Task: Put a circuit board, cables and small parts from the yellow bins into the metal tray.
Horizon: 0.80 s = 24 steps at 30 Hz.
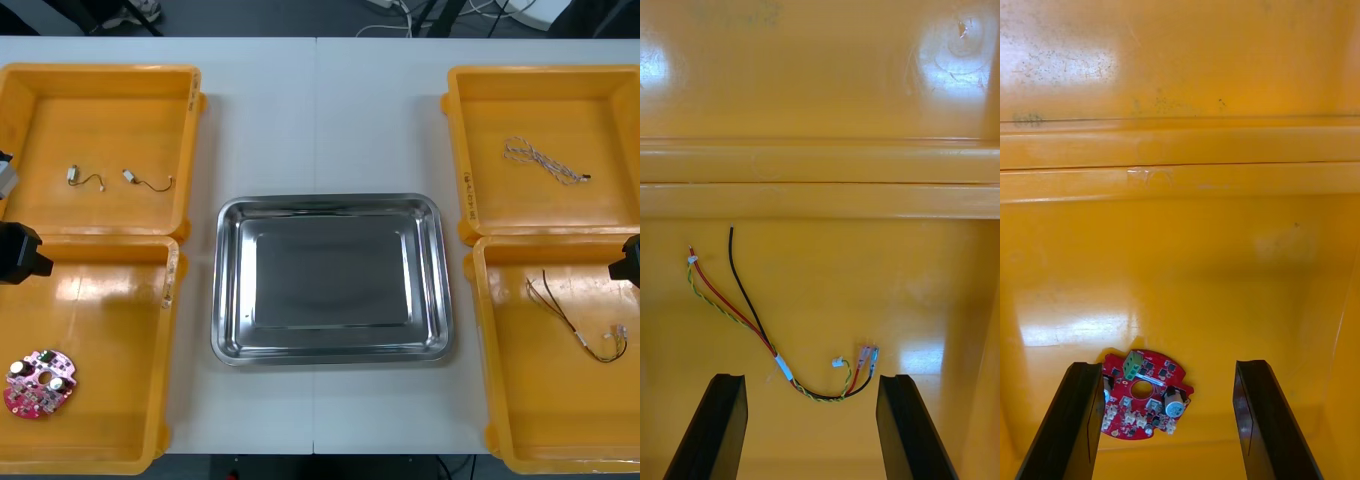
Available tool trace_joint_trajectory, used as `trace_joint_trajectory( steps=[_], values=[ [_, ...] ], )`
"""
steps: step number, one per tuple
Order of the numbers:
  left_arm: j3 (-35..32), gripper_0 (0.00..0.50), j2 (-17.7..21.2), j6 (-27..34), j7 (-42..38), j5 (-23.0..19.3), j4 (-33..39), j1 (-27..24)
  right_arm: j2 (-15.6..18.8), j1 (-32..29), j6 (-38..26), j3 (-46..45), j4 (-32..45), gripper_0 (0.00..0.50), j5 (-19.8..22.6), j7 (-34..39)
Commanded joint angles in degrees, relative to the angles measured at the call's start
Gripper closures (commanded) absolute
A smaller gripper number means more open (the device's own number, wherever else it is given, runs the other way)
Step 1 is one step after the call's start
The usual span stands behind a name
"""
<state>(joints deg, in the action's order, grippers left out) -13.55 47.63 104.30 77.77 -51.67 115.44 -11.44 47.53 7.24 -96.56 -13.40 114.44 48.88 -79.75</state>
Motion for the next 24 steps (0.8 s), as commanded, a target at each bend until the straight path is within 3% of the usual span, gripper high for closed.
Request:
trace_joint_trajectory(
  steps=[1, 24],
  values=[
    [-1.92, 0.0, 2.65, -0.59, 3.88, -0.1, 1.1, -1.74, 0.2, -0.65, -0.38, -0.22, 1.84, 0.0, -0.46, -1.73],
    [-1.92, 0.0, 2.65, -0.59, 3.88, -0.1, 1.1, -1.74, 0.2, -0.65, -0.38, -0.22, 1.84, 0.0, -0.46, -1.73]
  ],
)
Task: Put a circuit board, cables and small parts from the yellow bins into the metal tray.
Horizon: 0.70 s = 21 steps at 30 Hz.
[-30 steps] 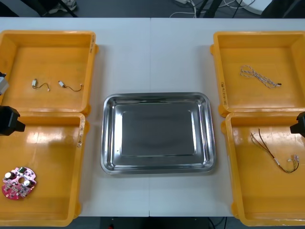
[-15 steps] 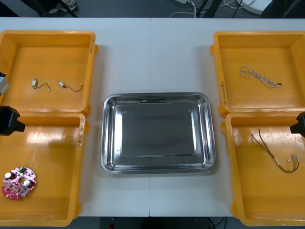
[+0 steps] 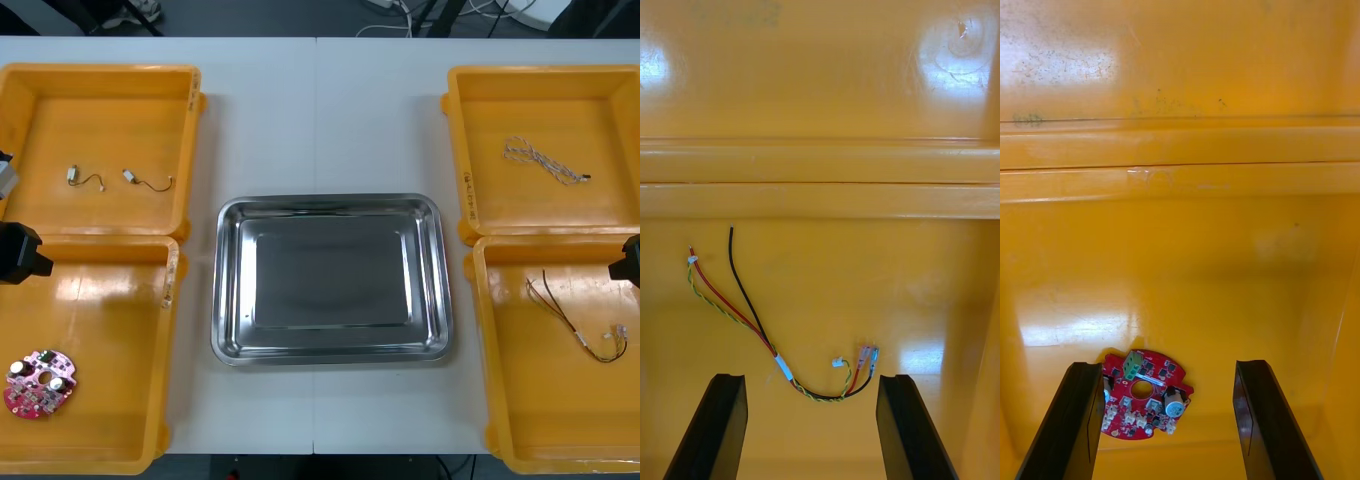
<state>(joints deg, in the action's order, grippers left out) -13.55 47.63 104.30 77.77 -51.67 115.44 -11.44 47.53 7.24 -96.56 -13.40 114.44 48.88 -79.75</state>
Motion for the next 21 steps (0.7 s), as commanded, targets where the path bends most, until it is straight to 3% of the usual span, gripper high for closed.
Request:
trace_joint_trajectory(
  steps=[1, 21],
  values=[
    [-1.92, 0.0, 2.65, -0.59, 3.88, -0.1, 1.1, -1.74, 0.2, -0.65, -0.38, -0.22, 1.84, 0.0, -0.46, -1.73],
    [-1.92, 0.0, 2.65, -0.59, 3.88, -0.1, 1.1, -1.74, 0.2, -0.65, -0.38, -0.22, 1.84, 0.0, -0.46, -1.73]
  ],
)
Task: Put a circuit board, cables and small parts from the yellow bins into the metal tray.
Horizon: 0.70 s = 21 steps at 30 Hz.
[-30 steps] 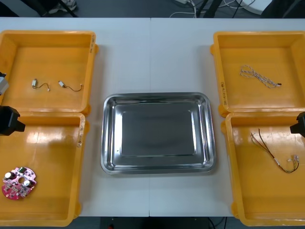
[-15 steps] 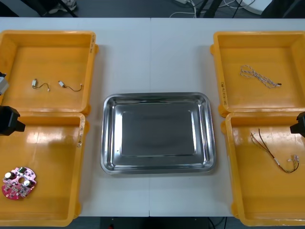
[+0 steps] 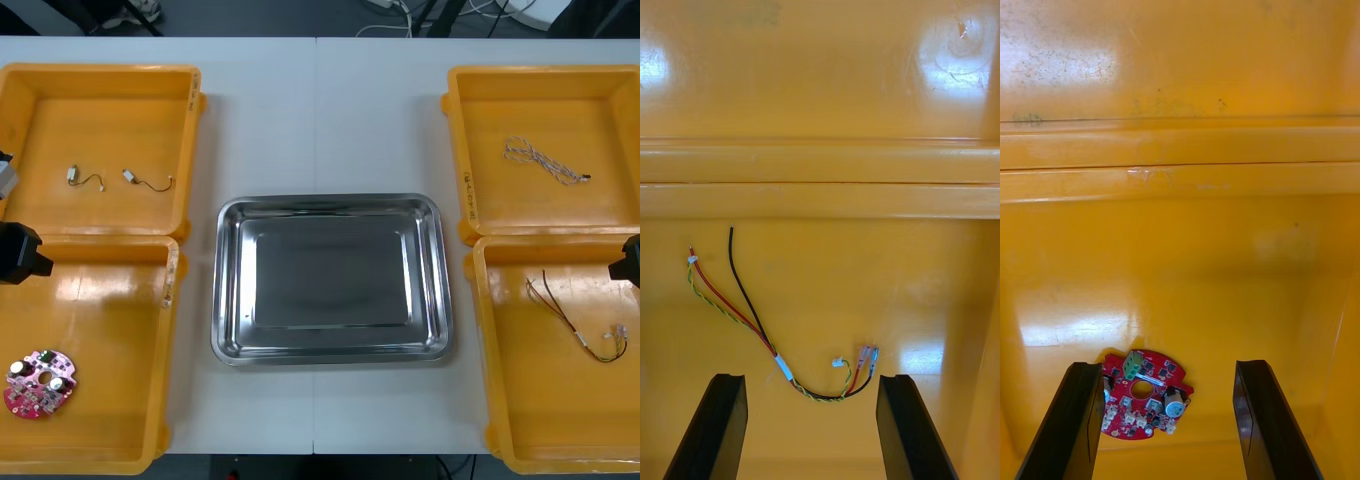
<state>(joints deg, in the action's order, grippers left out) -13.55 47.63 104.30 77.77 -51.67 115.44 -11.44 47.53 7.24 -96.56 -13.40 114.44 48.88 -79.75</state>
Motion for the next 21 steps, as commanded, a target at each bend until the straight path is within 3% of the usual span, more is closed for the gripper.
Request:
trace_joint_trajectory(
  steps=[1, 21],
  values=[
    [-1.92, 0.0, 2.65, -0.59, 3.88, -0.1, 1.1, -1.74, 0.2, -0.65, -0.38, -0.22, 1.84, 0.0, -0.46, -1.73],
    [-1.48, 0.0, 1.07, -0.42, 4.06, -0.27, 0.84, -0.16, 1.25, -0.39, -0.29, -0.39, 2.45, 0.0, -0.46, -1.81]
  ],
)
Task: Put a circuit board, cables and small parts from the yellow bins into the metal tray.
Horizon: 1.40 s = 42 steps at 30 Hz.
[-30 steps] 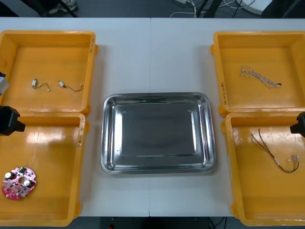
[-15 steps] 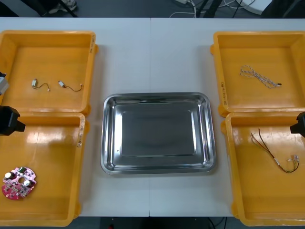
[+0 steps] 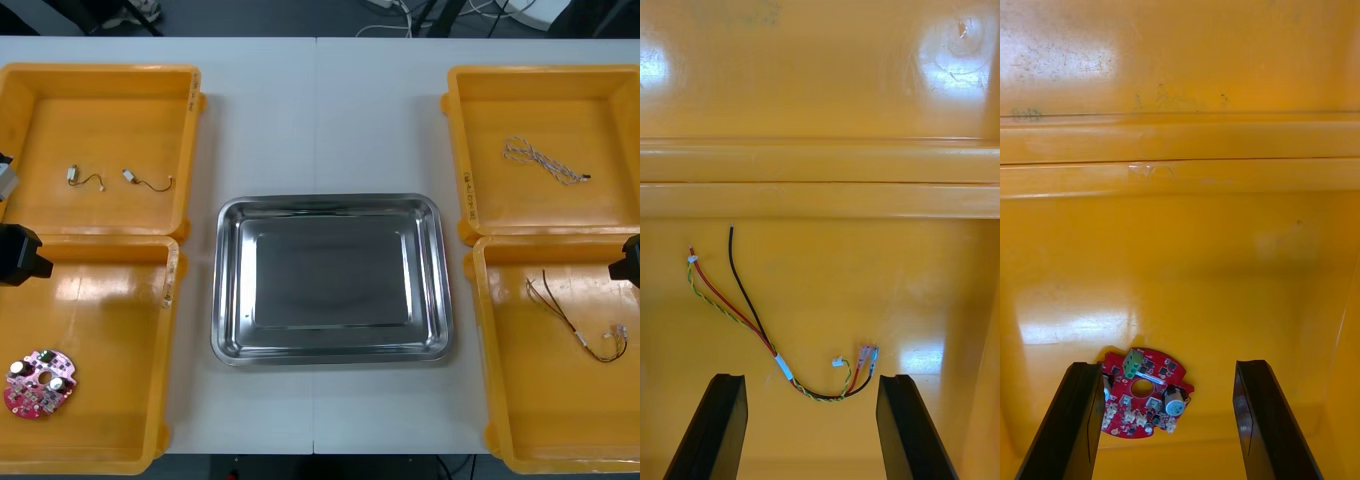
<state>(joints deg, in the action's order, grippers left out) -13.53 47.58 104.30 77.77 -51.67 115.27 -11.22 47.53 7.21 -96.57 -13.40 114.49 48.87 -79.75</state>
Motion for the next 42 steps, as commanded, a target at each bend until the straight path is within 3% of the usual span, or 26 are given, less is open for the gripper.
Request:
trace_joint_trajectory(
  steps=[1, 10, 22, 30, 42],
  values=[
    [-1.5, 0.0, 1.2, -0.42, 4.15, -0.36, 1.01, -0.38, 1.43, -0.8, -0.37, -0.48, 3.28, 0.0, -0.53, -1.81],
    [-1.41, 0.0, 2.08, 0.46, 9.16, -0.8, 1.88, 0.15, 1.25, -1.5, -0.37, -0.48, 3.81, 0.0, 0.0, -2.25],
    [-1.41, 0.0, 4.63, -2.7, 14.87, -1.5, 4.96, 5.42, -0.33, -4.84, 2.36, -0.48, 5.13, 0.0, 0.0, -4.1],
    [-1.41, 0.0, 6.3, -8.59, 22.52, -2.21, 5.93, 10.87, -3.85, -7.74, 4.9, -0.48, 5.22, 0.0, -1.41, -4.89],
    [-0.89, 0.0, 7.97, -14.92, 30.07, -2.91, 6.02, 16.76, -6.13, -13.28, 10.0, -0.39, 5.22, 0.0, -2.99, -6.47]
  ],
)
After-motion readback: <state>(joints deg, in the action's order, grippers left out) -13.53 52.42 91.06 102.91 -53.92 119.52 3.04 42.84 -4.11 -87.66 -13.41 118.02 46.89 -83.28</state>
